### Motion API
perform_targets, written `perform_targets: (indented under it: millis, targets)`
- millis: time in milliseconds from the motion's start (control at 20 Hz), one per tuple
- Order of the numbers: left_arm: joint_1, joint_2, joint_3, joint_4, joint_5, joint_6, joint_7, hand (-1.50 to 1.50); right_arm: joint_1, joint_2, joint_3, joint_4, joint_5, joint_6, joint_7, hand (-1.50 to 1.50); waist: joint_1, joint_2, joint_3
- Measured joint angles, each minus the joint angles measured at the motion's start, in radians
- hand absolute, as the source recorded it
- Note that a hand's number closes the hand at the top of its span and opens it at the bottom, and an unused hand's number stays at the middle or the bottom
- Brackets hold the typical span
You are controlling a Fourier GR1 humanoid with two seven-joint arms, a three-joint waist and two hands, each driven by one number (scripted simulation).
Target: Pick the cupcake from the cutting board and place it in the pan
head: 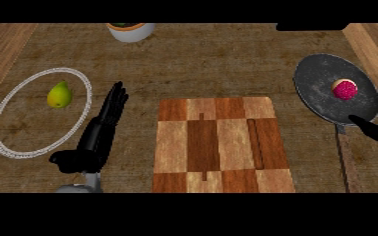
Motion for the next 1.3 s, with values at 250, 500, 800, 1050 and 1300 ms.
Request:
perform_targets:
  millis: [250,500,800,1050,1300]
  targets:
    - [0.002,0.002,0.004,-0.020,-0.001,-0.012,0.016,0.00,0.135,0.054,0.065,-0.207,-0.030,0.010,0.063,-1.50,0.007,0.003,0.001]
    - [-0.001,-0.007,0.002,-0.024,-0.010,-0.011,0.024,0.00,0.241,0.130,0.150,-0.394,-0.020,-0.021,0.141,-1.50,0.009,0.004,0.001]
    - [-0.004,-0.024,-0.015,-0.032,-0.027,0.001,0.035,0.00,0.301,0.120,0.181,-0.428,-0.022,-0.043,0.147,-1.50,0.012,0.005,0.001]
    - [-0.021,-0.013,0.014,-0.028,-0.016,-0.020,0.045,0.00,0.345,0.122,0.213,-0.463,-0.014,-0.061,0.174,-1.50,0.012,0.005,0.001]
    - [-0.009,-0.017,0.015,-0.024,-0.026,-0.024,0.027,0.00,0.366,0.125,0.248,-0.509,0.035,-0.110,0.207,-1.50,0.013,0.005,0.001]
